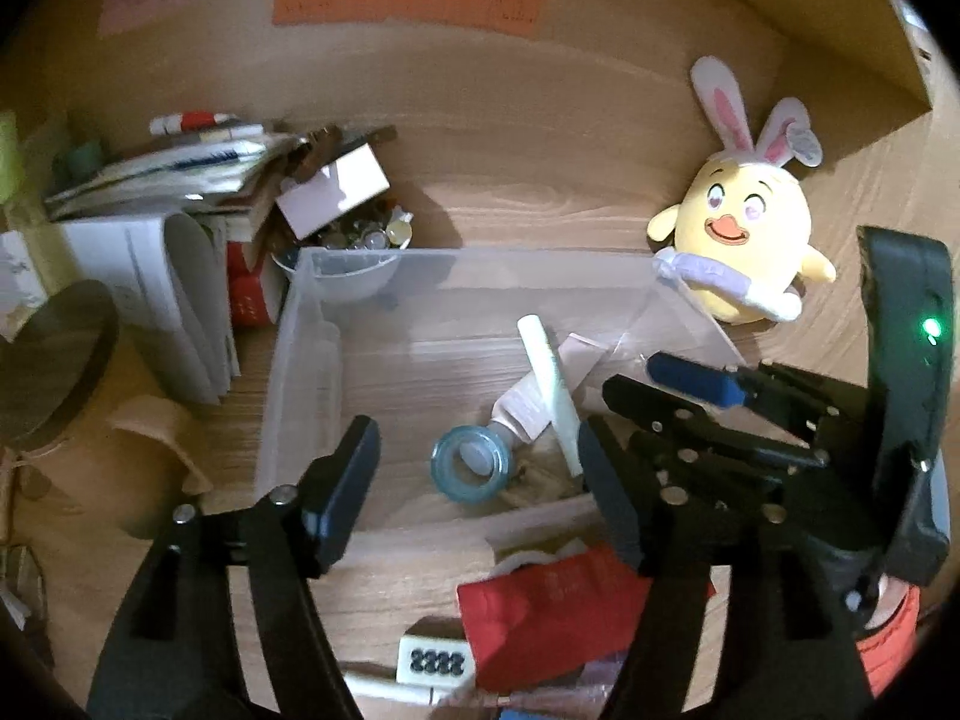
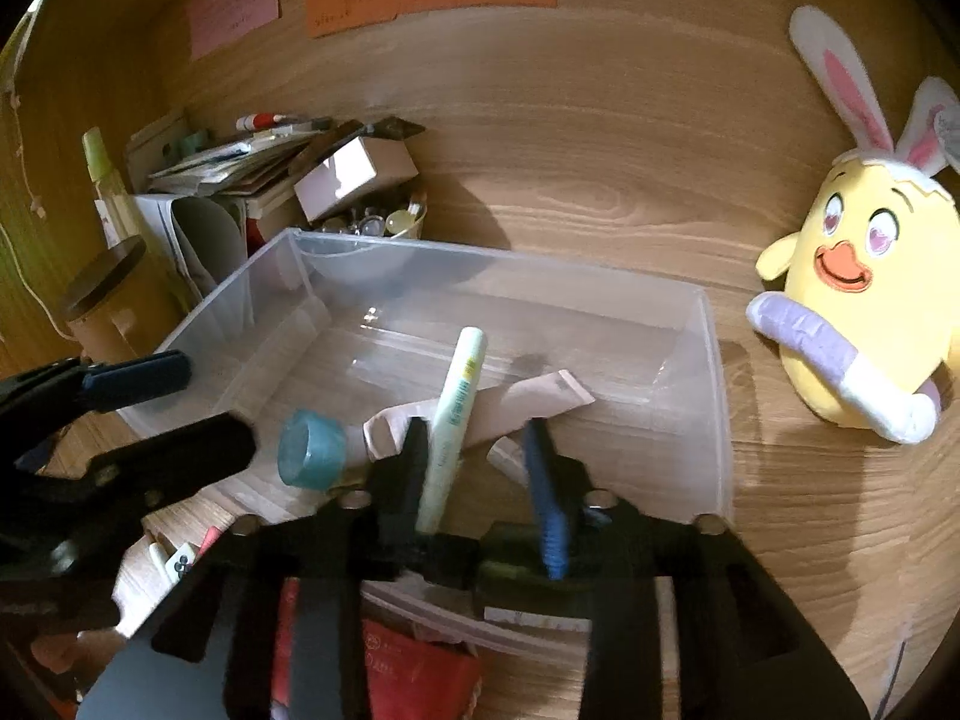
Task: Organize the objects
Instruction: 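Release the tape roll and marker into the box, opening both tools, then grasp the blue barcode card with the left tool while the right tool reaches the pink keychain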
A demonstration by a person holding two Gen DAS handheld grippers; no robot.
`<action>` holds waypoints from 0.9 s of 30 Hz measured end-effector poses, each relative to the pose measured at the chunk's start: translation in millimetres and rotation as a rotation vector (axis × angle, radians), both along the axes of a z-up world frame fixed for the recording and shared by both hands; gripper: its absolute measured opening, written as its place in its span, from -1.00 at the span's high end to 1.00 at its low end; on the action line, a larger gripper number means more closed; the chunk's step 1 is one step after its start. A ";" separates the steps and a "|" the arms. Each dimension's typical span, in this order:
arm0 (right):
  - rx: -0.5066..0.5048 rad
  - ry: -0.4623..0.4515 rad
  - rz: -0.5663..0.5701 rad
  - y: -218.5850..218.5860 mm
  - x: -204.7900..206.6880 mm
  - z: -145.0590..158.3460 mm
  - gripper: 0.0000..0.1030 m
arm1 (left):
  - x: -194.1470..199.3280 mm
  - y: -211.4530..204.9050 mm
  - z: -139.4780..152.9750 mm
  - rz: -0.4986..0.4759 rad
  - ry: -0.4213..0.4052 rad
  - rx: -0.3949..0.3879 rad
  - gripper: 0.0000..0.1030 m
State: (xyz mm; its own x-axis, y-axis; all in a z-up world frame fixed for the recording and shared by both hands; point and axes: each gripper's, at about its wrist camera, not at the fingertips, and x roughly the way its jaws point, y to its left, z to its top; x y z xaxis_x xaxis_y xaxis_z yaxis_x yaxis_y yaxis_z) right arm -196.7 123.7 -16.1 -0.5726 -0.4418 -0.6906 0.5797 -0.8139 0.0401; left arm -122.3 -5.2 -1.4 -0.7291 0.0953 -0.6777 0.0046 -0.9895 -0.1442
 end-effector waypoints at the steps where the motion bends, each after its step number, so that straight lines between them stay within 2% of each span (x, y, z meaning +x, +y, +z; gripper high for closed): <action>1: -0.003 0.007 -0.004 1.2 1.7 2.1 0.13 | 4.1 -0.5 1.6 0.001 0.004 -0.005 -0.41; 4: -0.013 0.028 -0.014 6.2 8.3 10.0 -0.09 | 14.9 -2.2 4.3 0.000 0.009 -0.015 -0.54; 11: -0.018 0.066 -0.003 19.8 32.1 22.6 -0.34 | 41.2 -4.4 3.7 0.014 0.008 -0.045 -0.82; 19: -0.045 0.071 0.021 40.2 71.5 25.2 -0.40 | 71.3 -2.1 -5.5 0.002 -0.014 -0.061 -0.85; 27: -0.031 0.002 0.077 49.3 106.5 2.2 -0.40 | 94.6 10.2 -31.2 -0.029 -0.085 -0.102 -0.85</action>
